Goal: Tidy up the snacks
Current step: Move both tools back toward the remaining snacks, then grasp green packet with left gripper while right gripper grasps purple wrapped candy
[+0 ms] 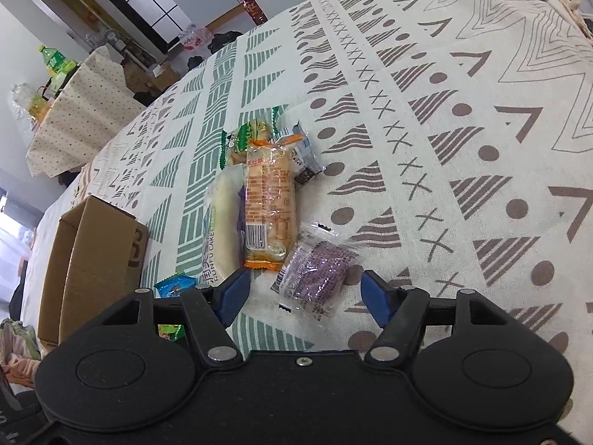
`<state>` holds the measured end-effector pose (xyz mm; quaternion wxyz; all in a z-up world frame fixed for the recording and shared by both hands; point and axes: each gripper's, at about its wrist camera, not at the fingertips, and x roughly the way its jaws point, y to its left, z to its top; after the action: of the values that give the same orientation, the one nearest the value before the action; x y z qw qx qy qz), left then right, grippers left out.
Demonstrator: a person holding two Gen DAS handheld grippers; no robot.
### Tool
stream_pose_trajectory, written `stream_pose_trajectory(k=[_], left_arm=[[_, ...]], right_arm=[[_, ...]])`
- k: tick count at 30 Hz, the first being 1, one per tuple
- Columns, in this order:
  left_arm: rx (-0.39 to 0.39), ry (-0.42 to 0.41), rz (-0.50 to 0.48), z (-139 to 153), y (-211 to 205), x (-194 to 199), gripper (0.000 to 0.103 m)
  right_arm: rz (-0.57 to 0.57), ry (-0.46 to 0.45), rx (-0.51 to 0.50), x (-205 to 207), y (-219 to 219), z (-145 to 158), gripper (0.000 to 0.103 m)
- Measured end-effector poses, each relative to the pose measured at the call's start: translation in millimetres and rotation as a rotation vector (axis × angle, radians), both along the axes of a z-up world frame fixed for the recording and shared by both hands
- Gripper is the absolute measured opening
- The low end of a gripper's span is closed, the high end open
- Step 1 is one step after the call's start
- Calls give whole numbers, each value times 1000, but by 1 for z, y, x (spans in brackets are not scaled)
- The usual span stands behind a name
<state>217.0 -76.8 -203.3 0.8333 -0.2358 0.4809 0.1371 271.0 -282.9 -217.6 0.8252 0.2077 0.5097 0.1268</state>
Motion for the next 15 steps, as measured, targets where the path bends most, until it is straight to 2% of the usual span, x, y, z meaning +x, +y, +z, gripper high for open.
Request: stream_pose_trajectory(k=[10,12,15], left_arm=[[10,-39,13,17,5,-5,34],[11,-41,19,19,7,-7,34],[18,-50,27,23,11,-10,34]], right_arm=[[4,-2,-79,9,19,-8,58],[13,1,-92,10,22,-12,45],[31,-6,-120,9,25,-14,39]])
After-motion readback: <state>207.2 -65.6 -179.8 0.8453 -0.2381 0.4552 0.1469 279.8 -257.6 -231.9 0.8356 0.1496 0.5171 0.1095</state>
